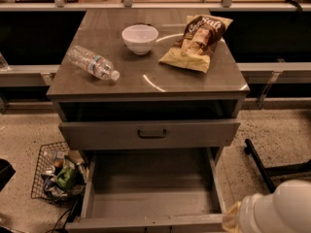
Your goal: Close middle drawer
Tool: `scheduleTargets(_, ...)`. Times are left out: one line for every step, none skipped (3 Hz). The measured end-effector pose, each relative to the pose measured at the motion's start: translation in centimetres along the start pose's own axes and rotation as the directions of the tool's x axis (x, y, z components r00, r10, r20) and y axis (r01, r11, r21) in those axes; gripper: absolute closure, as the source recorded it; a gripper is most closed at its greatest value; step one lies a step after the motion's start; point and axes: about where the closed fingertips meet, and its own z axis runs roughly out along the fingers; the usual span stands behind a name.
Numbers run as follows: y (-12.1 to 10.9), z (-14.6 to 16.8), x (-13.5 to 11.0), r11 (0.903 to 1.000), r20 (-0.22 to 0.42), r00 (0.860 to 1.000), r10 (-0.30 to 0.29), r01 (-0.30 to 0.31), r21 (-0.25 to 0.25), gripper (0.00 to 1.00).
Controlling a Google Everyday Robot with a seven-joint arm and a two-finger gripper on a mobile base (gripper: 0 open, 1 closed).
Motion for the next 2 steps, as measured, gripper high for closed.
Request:
scheduleTargets(2.5, 5.2, 3.5, 0.9982, -0.126, 0.991, -0.047, 0.042, -0.042, 1.00)
scheduleTargets(4.9, 9.1, 7.1, 0.9879, -0.234, 0.965, -0.115, 0.086, -0.129, 1.00)
